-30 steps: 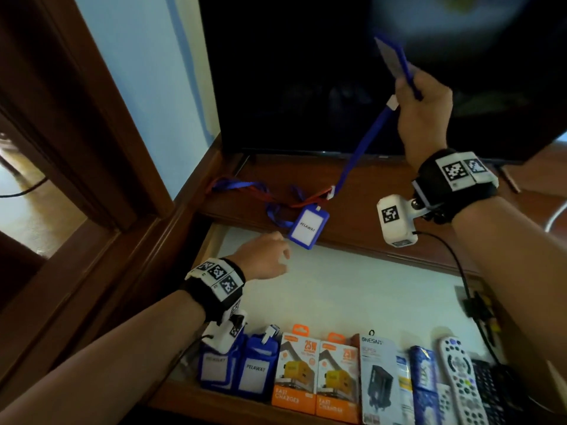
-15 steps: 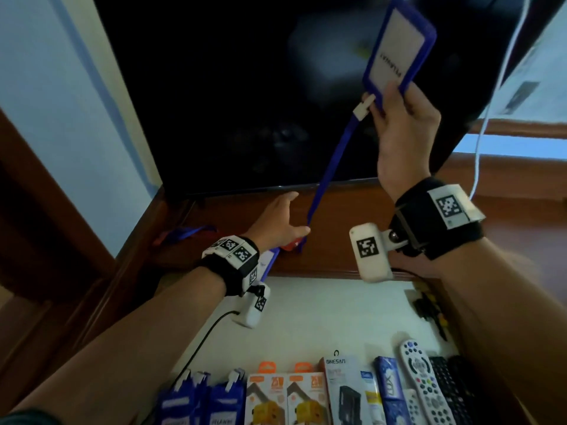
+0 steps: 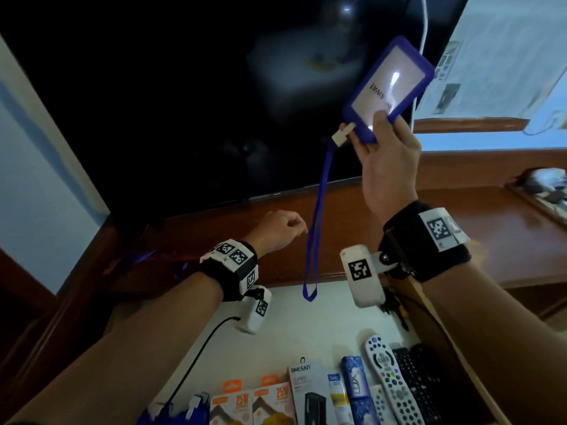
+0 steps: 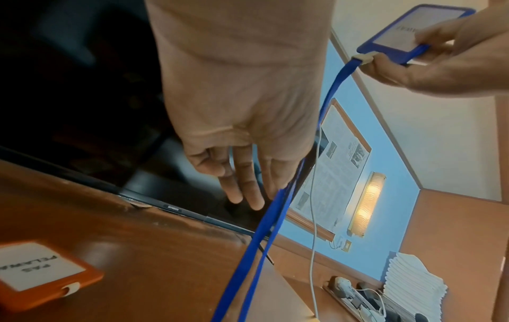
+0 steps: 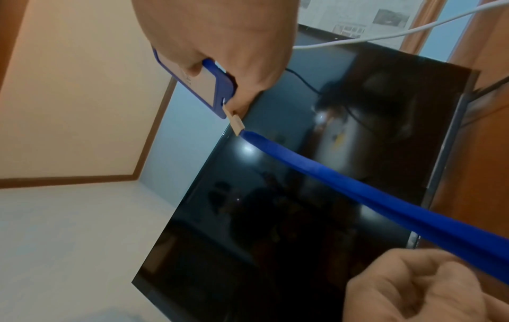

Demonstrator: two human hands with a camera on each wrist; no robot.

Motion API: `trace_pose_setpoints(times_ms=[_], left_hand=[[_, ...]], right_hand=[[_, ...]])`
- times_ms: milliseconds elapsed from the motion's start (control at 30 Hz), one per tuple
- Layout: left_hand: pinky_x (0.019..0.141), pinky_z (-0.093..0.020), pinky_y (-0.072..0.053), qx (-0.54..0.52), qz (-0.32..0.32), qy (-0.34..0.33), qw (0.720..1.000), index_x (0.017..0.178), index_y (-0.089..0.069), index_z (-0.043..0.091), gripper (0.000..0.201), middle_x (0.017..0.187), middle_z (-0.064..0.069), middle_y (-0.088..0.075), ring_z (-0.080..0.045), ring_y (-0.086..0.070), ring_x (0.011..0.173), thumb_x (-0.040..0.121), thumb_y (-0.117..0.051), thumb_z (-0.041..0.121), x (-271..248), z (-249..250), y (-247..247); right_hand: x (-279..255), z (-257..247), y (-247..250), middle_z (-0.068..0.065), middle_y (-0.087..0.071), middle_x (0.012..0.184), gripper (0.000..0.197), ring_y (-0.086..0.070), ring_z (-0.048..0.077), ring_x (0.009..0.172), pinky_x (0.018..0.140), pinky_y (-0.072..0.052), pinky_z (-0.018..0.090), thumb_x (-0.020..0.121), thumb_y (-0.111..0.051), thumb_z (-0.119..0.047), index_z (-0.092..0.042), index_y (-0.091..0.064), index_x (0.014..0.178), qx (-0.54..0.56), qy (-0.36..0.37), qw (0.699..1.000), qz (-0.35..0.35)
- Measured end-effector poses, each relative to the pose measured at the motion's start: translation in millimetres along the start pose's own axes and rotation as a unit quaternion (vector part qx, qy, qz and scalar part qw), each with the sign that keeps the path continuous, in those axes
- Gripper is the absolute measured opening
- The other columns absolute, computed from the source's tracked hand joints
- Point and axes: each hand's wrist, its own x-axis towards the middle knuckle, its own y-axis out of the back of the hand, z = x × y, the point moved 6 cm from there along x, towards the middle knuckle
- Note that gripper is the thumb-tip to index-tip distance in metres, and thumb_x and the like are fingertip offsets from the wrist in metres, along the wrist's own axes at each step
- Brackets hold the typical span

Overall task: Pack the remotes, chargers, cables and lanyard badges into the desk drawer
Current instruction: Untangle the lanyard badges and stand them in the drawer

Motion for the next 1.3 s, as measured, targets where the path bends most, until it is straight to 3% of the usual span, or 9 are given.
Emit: trace_pose_setpoints(times_ms=[133, 333, 433, 633, 733, 833, 1033, 1167, 1300], left_hand=[[0.084, -0.035, -0.051, -0.114, 0.007, 0.02, 0.993, 0.088, -0.065, 0.026, 0.025, 0.09, 0.006, -0.069, -0.012, -0.064, 0.083, 0.098, -0.045, 0.038, -8, 14, -7], [0.06, -0.025, -0.037, -0.255, -0.001, 0.153, 0.955, 0.096, -0.067, 0.009, 0.063, 0.083, -0.007, -0.075, -0.016, -0.064, 0.066, 0.101, -0.022, 0.053, -36, 30, -14], [0.052, -0.024, -0.036, -0.309, -0.001, 0.227, 0.924, 0.096, -0.067, 0.004, 0.071, 0.079, -0.013, -0.074, -0.017, -0.064, 0.057, 0.097, -0.023, 0.06, -47, 26, -23], [0.044, -0.017, -0.04, -0.45, 0.038, 0.24, 0.859, 0.09, -0.067, 0.011, 0.029, 0.071, -0.006, -0.068, -0.014, -0.057, 0.053, 0.089, -0.06, 0.039, -75, 10, -27], [0.055, -0.02, -0.048, -0.436, 0.078, 0.222, 0.869, 0.083, -0.068, 0.007, 0.007, 0.066, -0.003, -0.066, -0.014, -0.059, 0.062, 0.087, -0.064, 0.01, -91, 2, -20], [0.081, -0.032, -0.053, -0.432, 0.081, 0.227, 0.869, 0.098, -0.069, 0.004, 0.016, 0.09, -0.012, -0.069, -0.022, -0.064, 0.087, 0.086, -0.061, -0.002, -108, -4, -19], [0.072, -0.022, -0.057, -0.328, 0.013, 0.166, 0.93, 0.121, -0.06, 0.012, 0.04, 0.101, -0.008, -0.067, -0.015, -0.066, 0.089, 0.084, -0.066, -0.002, -132, -2, -8], [0.079, -0.03, -0.058, -0.334, -0.011, 0.129, 0.934, 0.123, -0.057, 0.016, 0.045, 0.113, -0.013, -0.065, -0.023, -0.065, 0.102, 0.083, -0.067, -0.001, -142, -5, 5], [0.072, -0.029, -0.058, -0.371, 0.027, 0.11, 0.922, 0.118, -0.057, 0.024, 0.045, 0.109, -0.006, -0.067, -0.022, -0.066, 0.1, 0.084, -0.065, -0.004, -150, -23, 24]], right_hand=[[-18, 6, 27, 0.015, -0.061, 0.12, 0.02, -0.062, 0.028, 0.111, 0.093, -0.052, 0.041, 0.096, -0.05, -0.006, 0.001, -0.059, 0.112, -0.075, -0.03, 0.997, -0.021], [-64, 30, 56, -0.005, -0.07, 0.097, 0.023, -0.066, 0.014, 0.101, 0.088, -0.055, 0.034, 0.095, -0.05, -0.005, -0.022, -0.066, 0.097, -0.229, -0.044, 0.962, -0.141], [-74, 45, 62, 0.003, -0.069, 0.099, 0.019, -0.065, 0.012, 0.095, 0.087, -0.054, 0.031, 0.094, -0.051, -0.005, -0.012, -0.067, 0.103, -0.328, -0.032, 0.92, -0.212], [-93, 78, 68, 0.008, -0.066, 0.098, 0.015, -0.063, 0.018, 0.093, 0.082, -0.053, 0.027, 0.089, -0.056, 0.002, -0.003, -0.067, 0.097, -0.323, -0.071, 0.887, -0.323], [-106, 93, 70, 0.009, -0.065, 0.105, 0.024, -0.062, 0.017, 0.098, 0.085, -0.054, 0.028, 0.082, -0.06, 0.01, -0.005, -0.071, 0.098, -0.302, -0.081, 0.884, -0.347], [-119, 107, 71, 0.012, -0.064, 0.108, 0.027, -0.061, 0.018, 0.103, 0.082, -0.054, 0.03, 0.075, -0.057, 0.01, -0.004, -0.07, 0.094, -0.251, -0.104, 0.899, -0.344], [-136, 127, 68, 0.006, -0.062, 0.109, 0.039, -0.06, 0.016, 0.097, 0.076, -0.053, 0.032, 0.077, -0.045, -0.009, -0.004, -0.059, 0.113, -0.191, -0.217, 0.922, -0.259], [-149, 140, 51, 0.011, -0.063, 0.114, 0.04, -0.061, 0.021, 0.098, 0.087, -0.05, 0.042, 0.093, -0.045, -0.034, -0.009, -0.054, 0.122, -0.173, -0.274, 0.917, -0.234], [-171, 151, 34, 0.022, -0.059, 0.12, 0.044, -0.061, 0.03, 0.101, 0.092, -0.051, 0.047, 0.098, -0.042, -0.038, -0.002, -0.053, 0.123, -0.166, -0.307, 0.907, -0.237]])
